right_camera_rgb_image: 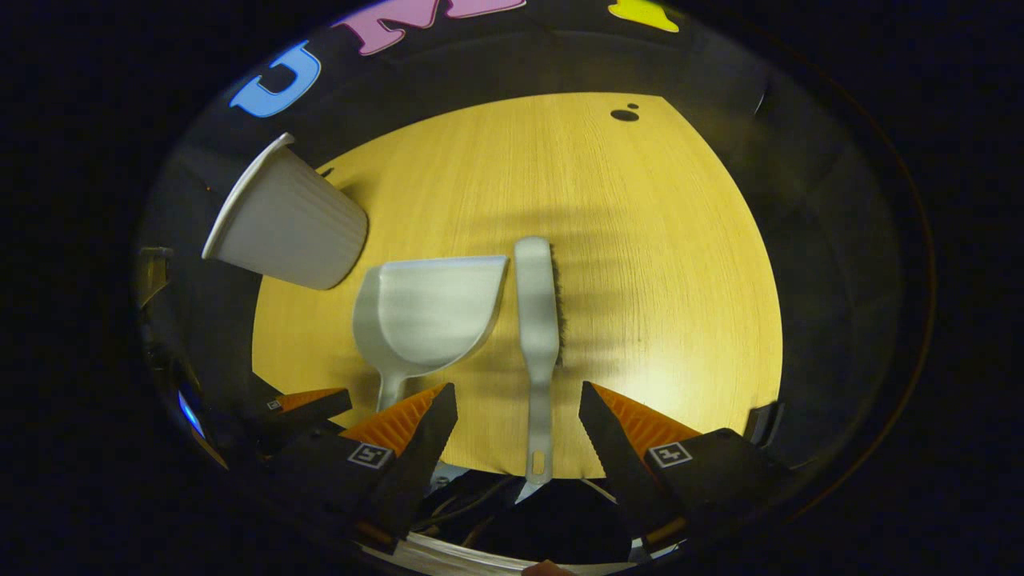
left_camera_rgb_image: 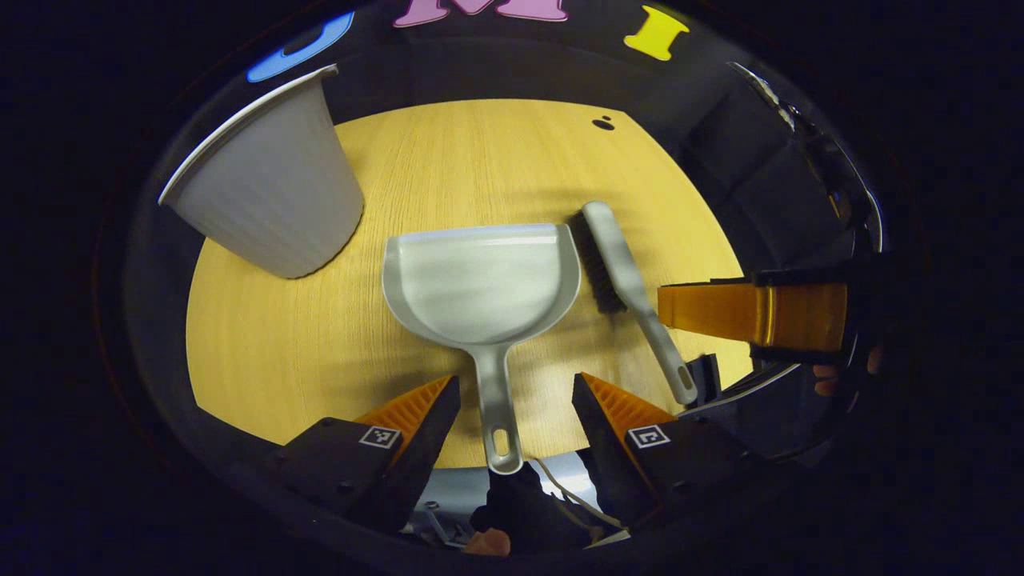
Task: Pick up the small broom and dustpan from the desktop, sweep the trash into the dustpan with the broom, and then empty the trash into the garbage bin.
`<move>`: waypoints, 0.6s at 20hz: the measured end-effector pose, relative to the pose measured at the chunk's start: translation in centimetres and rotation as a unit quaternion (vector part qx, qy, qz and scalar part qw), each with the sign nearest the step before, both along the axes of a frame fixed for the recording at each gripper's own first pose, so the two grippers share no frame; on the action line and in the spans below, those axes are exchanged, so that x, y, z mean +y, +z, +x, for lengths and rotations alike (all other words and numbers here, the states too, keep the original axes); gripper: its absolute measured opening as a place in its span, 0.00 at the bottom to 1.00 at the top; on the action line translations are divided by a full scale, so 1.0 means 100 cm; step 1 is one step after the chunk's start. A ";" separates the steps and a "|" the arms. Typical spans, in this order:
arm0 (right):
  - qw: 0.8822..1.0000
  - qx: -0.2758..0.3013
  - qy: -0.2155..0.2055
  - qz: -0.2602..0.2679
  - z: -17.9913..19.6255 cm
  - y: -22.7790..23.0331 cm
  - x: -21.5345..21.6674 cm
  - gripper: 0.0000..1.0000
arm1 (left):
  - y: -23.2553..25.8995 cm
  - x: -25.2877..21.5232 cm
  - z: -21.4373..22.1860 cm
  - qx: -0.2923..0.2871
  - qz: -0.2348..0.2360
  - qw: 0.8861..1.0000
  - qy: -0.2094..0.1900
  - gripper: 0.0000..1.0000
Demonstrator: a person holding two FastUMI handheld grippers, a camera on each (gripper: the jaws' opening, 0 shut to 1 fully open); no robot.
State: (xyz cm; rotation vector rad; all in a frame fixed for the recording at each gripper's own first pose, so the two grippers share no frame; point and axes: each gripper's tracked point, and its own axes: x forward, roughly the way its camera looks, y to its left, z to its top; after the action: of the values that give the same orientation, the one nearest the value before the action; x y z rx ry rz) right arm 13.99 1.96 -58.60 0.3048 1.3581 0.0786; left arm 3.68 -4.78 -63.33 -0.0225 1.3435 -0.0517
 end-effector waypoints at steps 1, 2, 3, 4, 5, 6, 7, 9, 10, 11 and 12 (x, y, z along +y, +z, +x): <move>1.000 -0.010 -0.002 -0.001 -0.002 0.010 0.000 1.00 | 0.009 -0.003 0.001 -0.014 -0.004 1.000 -0.007 0.84; 1.000 -0.023 -0.005 -0.002 -0.003 0.019 0.001 1.00 | 0.020 -0.002 0.002 -0.034 -0.001 0.999 -0.015 0.85; 0.999 -0.035 -0.006 -0.007 -0.004 0.031 0.001 1.00 | 0.033 -0.001 0.006 -0.058 0.007 0.998 -0.023 0.84; 0.999 -0.049 -0.010 -0.011 -0.006 0.042 0.001 0.93 | 0.046 0.000 0.010 -0.083 0.013 0.996 -0.029 0.84; 0.998 -0.066 -0.015 -0.014 -0.005 0.054 0.002 0.93 | 0.061 0.000 0.013 -0.107 0.014 0.994 -0.032 0.84; 0.996 -0.085 -0.017 -0.020 -0.005 0.068 0.001 1.00 | 0.075 0.002 0.015 -0.131 0.009 0.991 -0.033 0.84; 0.994 -0.108 -0.019 -0.029 -0.003 0.081 -0.003 1.00 | 0.087 0.004 0.017 -0.156 0.005 0.987 -0.032 0.84; 0.985 -0.164 -0.018 -0.057 0.002 0.113 -0.011 1.00 | 0.114 0.007 0.021 -0.206 0.002 0.978 -0.033 0.84; 0.977 -0.202 -0.017 -0.071 0.007 0.132 -0.015 0.92 | 0.126 0.007 0.024 -0.237 0.003 0.971 -0.032 0.84; 0.968 -0.237 -0.016 -0.080 0.014 0.149 -0.016 0.92 | 0.139 0.007 0.028 -0.270 0.001 0.962 -0.033 0.84; 0.958 -0.272 -0.018 -0.085 0.022 0.168 -0.016 1.00 | 0.150 0.009 0.028 -0.305 0.002 0.952 -0.034 0.84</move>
State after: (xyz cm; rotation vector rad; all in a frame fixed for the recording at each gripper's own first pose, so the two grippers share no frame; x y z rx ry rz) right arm 16.17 0.41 -41.81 0.1446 0.8057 0.0117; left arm 6.48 -3.92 -48.33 0.0402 0.7238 -0.1052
